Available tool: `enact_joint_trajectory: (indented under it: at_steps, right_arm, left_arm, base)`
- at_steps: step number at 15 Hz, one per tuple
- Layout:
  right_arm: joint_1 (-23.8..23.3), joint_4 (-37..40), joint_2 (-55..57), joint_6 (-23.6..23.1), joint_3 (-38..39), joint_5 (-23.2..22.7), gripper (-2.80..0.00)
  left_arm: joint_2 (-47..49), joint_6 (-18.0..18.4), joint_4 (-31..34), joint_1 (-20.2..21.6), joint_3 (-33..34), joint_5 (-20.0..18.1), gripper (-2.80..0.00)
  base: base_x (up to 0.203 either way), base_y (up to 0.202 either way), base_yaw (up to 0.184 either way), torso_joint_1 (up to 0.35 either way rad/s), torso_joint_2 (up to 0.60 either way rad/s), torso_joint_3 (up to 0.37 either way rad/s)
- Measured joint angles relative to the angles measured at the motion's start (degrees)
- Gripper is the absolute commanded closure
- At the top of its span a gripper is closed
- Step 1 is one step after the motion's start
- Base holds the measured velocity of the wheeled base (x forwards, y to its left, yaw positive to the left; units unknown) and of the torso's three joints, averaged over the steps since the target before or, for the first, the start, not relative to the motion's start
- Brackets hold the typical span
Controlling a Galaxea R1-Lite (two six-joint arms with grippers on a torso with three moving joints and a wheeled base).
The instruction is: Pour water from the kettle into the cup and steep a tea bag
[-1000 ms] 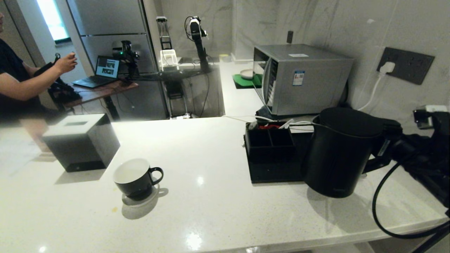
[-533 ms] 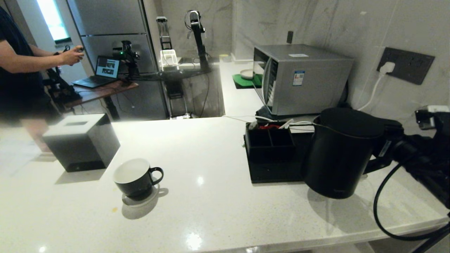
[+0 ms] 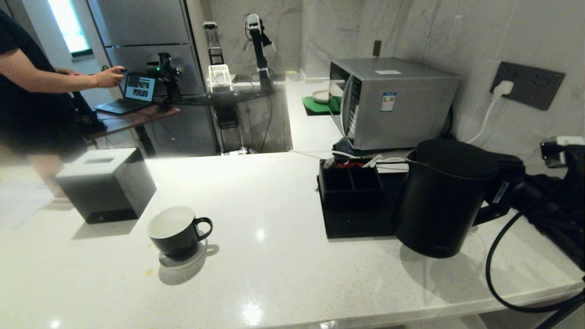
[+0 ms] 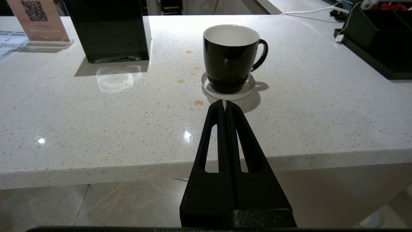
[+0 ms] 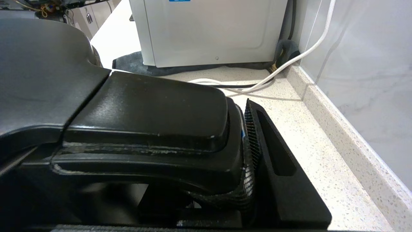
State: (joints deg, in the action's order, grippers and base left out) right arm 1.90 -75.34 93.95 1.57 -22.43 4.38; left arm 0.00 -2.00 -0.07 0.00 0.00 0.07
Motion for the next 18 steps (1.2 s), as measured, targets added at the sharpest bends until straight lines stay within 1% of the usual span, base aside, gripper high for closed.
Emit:
enact_joint_trajectory:
  at_steps: [18]
  right_arm:
    - [0.0, 0.21, -1.49, 0.0, 1.13, 0.01, 0.0]
  left_arm:
    - [0.0, -0.09, -0.01, 0.0, 0.0, 0.0, 0.0]
  base:
    - [0.0, 0.0, 0.0, 0.0, 0.0, 0.0]
